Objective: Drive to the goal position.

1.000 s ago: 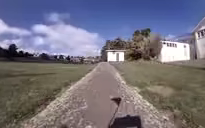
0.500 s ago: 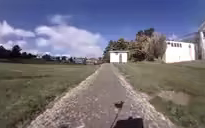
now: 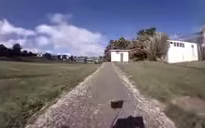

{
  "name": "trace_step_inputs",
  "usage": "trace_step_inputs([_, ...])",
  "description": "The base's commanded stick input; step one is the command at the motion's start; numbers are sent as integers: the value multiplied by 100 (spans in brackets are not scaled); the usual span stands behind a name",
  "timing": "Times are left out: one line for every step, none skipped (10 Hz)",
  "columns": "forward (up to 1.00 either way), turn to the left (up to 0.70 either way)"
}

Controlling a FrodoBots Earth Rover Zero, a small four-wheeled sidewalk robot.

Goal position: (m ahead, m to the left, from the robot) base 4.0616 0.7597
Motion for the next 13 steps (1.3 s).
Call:
trace_step_inputs([100, 0])
trace_step_inputs([100, 0])
trace_step_inputs([100, 0])
trace_step_inputs([100, 0])
trace_step_inputs([100, 0])
trace_step_inputs([100, 0])
trace_step_inputs([100, 0])
trace_step_inputs([100, 0])
trace_step_inputs([100, 0])
trace_step_inputs([100, 0])
trace_step_inputs([100, 0])
trace_step_inputs([100, -10])
trace_step_inputs([100, -27])
